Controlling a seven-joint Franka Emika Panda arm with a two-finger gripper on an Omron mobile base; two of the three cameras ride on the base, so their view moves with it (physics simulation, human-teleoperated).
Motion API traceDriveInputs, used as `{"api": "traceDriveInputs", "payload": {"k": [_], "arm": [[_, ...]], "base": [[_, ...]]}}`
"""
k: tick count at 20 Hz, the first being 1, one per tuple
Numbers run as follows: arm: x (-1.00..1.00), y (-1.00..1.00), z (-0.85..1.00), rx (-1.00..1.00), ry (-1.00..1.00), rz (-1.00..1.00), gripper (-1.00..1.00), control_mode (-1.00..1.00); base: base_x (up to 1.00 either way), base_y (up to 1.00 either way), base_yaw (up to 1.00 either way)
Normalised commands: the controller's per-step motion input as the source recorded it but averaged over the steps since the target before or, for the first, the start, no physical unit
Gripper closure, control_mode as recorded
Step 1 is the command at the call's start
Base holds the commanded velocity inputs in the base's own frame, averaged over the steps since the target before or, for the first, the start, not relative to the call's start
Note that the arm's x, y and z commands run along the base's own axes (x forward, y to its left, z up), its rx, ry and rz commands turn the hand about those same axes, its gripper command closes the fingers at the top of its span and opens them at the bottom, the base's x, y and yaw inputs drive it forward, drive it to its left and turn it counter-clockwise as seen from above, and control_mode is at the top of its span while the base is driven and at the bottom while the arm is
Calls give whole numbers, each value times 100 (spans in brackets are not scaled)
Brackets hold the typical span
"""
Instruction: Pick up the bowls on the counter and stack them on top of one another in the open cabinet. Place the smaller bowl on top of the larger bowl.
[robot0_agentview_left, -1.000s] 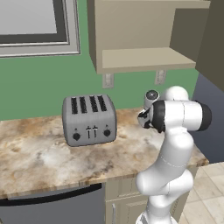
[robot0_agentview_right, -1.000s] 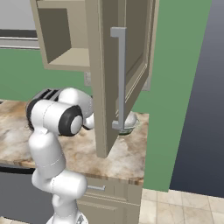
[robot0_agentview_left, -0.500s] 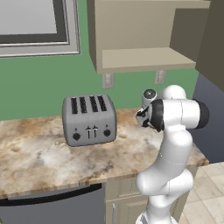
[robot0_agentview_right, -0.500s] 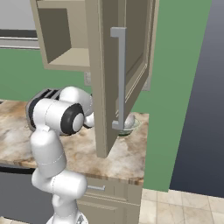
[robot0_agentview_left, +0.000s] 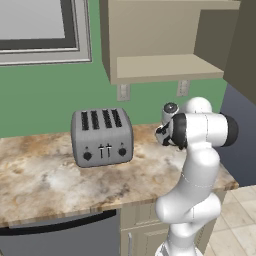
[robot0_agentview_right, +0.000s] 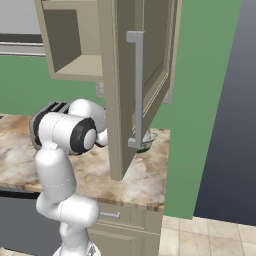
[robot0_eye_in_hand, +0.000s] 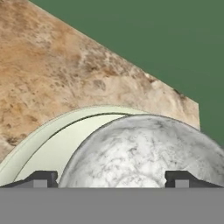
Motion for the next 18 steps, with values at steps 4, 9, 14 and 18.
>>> {"api": "traceDriveInputs", "payload": {"k": [4, 9, 14, 18], "arm": [[-12, -5, 19, 3, 0, 0, -100, -100], [-17, -7, 39, 4, 0, -1, -100, -100], [-17, -11, 48, 6, 0, -3, -100, -100], [-31, -10, 42, 5, 0, -5, -100, -100]], "base": [[0, 0, 0], [0, 0, 0], [0, 0, 0], [0, 0, 0]]}}
